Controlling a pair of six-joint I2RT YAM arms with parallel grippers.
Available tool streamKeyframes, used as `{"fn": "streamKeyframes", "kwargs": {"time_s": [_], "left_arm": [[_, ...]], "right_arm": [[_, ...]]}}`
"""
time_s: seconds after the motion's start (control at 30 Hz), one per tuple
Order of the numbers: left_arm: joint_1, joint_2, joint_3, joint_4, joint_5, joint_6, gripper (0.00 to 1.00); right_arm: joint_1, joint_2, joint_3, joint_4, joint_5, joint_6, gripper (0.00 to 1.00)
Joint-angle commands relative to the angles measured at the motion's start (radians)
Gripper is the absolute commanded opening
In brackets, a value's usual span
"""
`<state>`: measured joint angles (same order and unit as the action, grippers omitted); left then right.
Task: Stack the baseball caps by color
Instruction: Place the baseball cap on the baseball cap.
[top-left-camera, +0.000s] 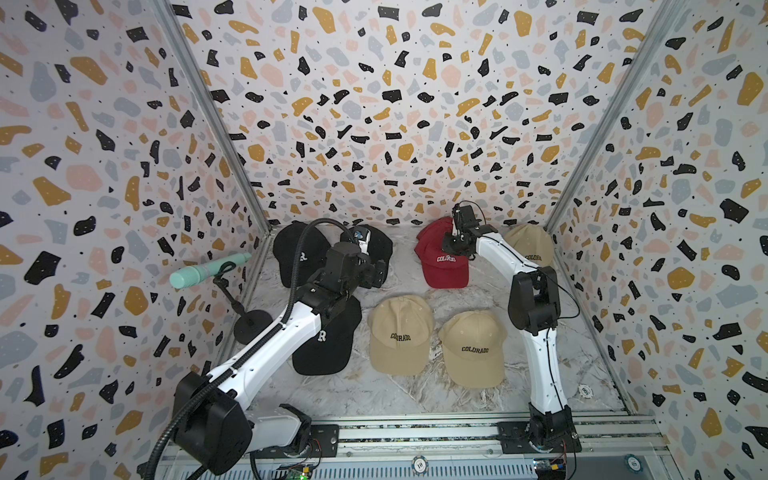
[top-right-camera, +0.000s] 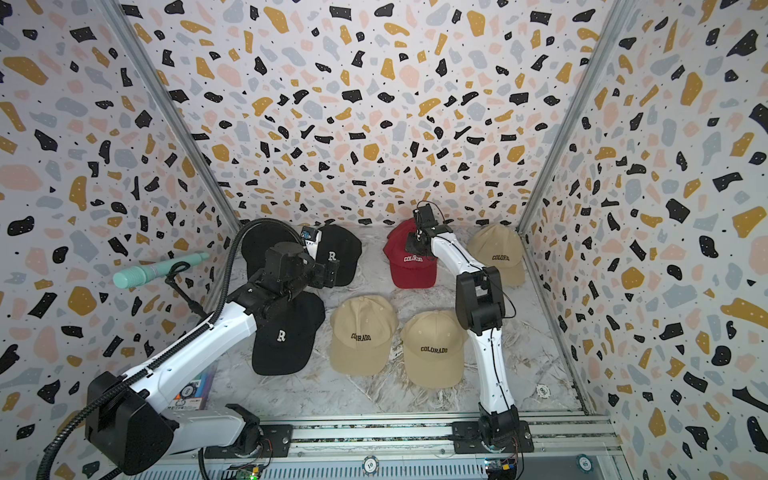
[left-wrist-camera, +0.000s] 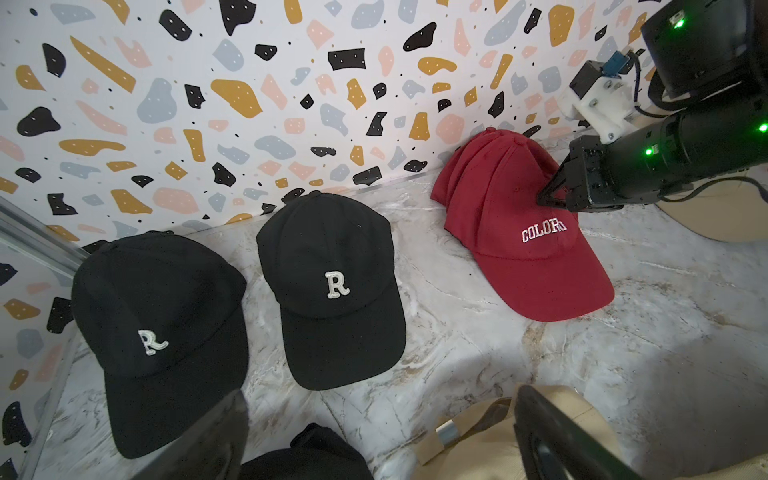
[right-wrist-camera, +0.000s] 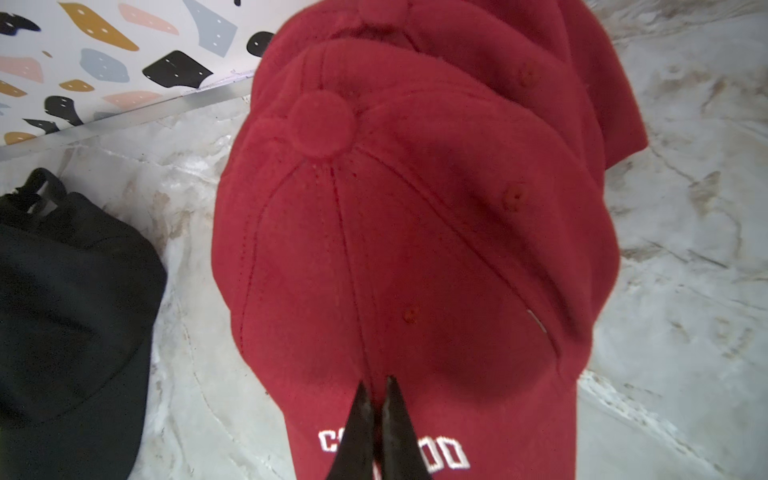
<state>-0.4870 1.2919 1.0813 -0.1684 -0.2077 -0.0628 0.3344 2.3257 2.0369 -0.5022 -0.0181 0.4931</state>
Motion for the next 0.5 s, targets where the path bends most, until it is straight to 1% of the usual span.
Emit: {"fn": "streamKeyframes", "kwargs": {"time_s": [0.0,0.23,0.47], "left_arm": [[0.008,-0.021,0.043,-0.013,-0.010,0.017,1.00],[0.008,-0.014,0.057,-0.014,-0.008,0.011,1.00],[0.008,-0.009,0.060,-0.002,-0.003,-0.006,1.00]], "right_arm": [[0.002,-0.028,-0.067,0.006,0.037,0.032,0.05],[-0.012,-0.034,-0.107,0.013,0.041,0.018,0.08],[-0.051,-0.058,-0.145,0.010,0.014,-0.048,0.13]]}}
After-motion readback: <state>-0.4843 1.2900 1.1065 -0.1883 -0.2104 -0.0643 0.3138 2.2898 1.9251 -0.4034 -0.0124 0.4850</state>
